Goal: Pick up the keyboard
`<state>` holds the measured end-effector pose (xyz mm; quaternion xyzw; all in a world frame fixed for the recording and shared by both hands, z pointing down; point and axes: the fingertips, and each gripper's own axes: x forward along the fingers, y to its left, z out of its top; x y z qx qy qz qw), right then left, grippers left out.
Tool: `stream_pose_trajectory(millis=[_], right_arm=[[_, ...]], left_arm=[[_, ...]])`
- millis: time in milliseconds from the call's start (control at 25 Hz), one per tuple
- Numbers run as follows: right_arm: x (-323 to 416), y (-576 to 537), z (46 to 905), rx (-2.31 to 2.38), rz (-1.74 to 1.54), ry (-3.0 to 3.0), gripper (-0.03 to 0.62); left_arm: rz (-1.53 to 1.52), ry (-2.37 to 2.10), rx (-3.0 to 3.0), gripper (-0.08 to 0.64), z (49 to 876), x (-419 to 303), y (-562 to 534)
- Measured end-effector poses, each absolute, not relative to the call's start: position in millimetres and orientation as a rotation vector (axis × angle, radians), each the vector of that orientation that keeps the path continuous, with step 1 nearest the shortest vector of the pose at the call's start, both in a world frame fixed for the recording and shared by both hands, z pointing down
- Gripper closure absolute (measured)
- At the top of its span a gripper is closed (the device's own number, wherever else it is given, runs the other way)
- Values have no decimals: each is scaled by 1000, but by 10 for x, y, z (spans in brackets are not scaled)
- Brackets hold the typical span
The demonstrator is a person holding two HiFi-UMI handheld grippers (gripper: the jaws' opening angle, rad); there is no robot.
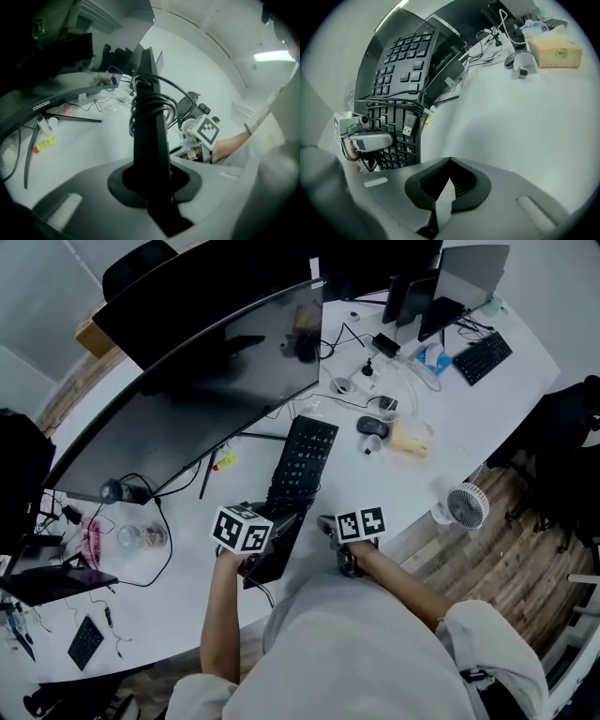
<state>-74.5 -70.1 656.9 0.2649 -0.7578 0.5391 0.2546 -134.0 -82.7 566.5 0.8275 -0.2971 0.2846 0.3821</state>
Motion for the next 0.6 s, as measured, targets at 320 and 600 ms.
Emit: stream_pose_trajectory(millis=[320, 600], right_arm=[[-706, -727, 6292, 721, 1504, -2124, 594], [-760, -721, 6097, 696, 1489, -2186, 594]], left_arm=[[668, -869, 2190, 560, 5381, -1414, -742], [556, -1005, 2196, 560, 5222, -1549, -774]])
